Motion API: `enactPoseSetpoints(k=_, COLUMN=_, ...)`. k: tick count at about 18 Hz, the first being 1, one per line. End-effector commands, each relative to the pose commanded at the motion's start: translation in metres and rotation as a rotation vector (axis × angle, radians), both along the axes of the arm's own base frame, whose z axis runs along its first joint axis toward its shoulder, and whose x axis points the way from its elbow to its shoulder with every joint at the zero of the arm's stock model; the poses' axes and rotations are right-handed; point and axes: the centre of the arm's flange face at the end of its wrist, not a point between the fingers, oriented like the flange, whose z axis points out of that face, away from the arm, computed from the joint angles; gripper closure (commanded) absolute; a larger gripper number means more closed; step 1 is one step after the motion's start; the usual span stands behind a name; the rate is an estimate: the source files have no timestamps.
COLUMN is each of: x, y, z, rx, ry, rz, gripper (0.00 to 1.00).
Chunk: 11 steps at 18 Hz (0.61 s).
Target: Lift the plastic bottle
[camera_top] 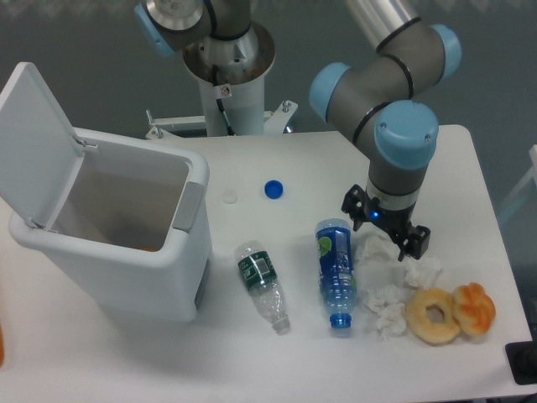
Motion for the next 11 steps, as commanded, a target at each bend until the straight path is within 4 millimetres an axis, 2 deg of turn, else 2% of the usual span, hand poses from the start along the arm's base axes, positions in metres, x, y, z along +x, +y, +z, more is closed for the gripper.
enactPoseSetpoints(k=5, x=-0.001, y=-0.001, z=0.0, rx=0.004, ry=-0.002, rz=0.004, gripper=0.0)
enactPoseSetpoints(k=7, x=-0.001, y=0.0, z=-0.007, rx=0.007, ry=-0.013, rz=0.031, gripper=0.0)
enactPoseSetpoints(k=11, x=0.001, y=0.012, z=-0.005, rx=0.081, ry=-0.023, rz=0.19, gripper=0.0)
